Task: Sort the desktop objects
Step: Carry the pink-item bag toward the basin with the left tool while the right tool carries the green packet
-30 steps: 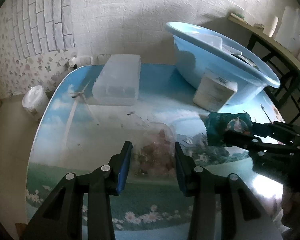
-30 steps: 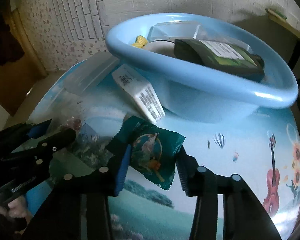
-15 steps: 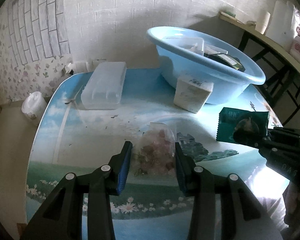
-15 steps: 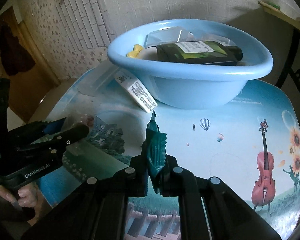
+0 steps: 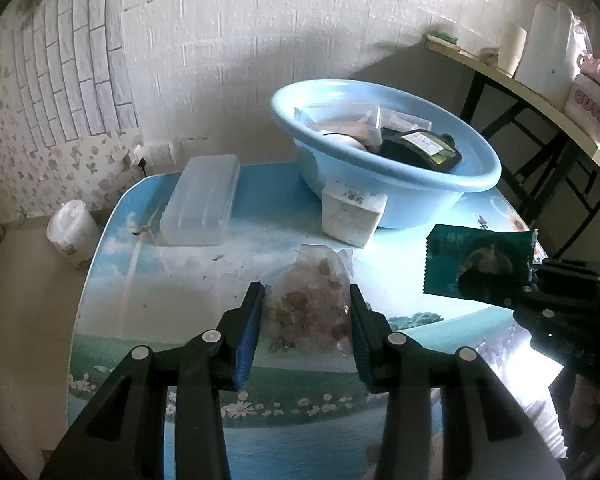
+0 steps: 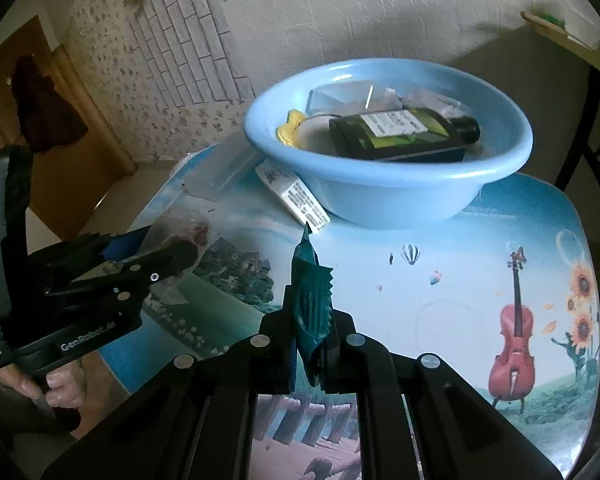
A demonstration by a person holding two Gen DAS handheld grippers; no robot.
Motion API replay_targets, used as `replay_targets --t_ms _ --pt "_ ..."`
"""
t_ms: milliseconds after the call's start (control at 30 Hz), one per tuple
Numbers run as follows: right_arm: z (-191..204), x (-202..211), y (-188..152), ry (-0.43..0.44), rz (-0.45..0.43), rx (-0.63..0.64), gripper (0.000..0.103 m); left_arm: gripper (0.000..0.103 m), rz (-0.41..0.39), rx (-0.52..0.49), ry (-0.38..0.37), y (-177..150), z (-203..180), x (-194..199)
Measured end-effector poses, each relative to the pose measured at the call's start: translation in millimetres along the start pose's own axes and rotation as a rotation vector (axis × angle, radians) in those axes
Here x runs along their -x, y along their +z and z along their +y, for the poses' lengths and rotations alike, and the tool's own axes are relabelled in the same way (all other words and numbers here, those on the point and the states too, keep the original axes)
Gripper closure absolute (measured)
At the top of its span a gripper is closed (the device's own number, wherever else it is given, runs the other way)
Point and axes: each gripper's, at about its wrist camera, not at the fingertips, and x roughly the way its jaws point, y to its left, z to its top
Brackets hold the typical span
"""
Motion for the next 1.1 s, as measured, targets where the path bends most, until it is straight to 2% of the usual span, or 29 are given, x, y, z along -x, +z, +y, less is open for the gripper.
replay_targets --t_ms 333,633,833,1100 --pt "-1 3 7 0.003 -0.003 -0.010 0.095 0.062 0.011 -0.003 0.007 5 -9 3" --pt "-5 15 8 0.047 -0.023 0.011 0.095 0.062 -0.037 0.024 0.013 19 -10 19" --pt "-6 31 18 0.070 -0.081 0.026 0.095 0.062 -0.072 0.015 0.009 32 -13 24" --pt "-17 41 39 0.066 -0.129 0.011 0.095 0.062 -0.082 -0.013 -0.012 53 -26 18"
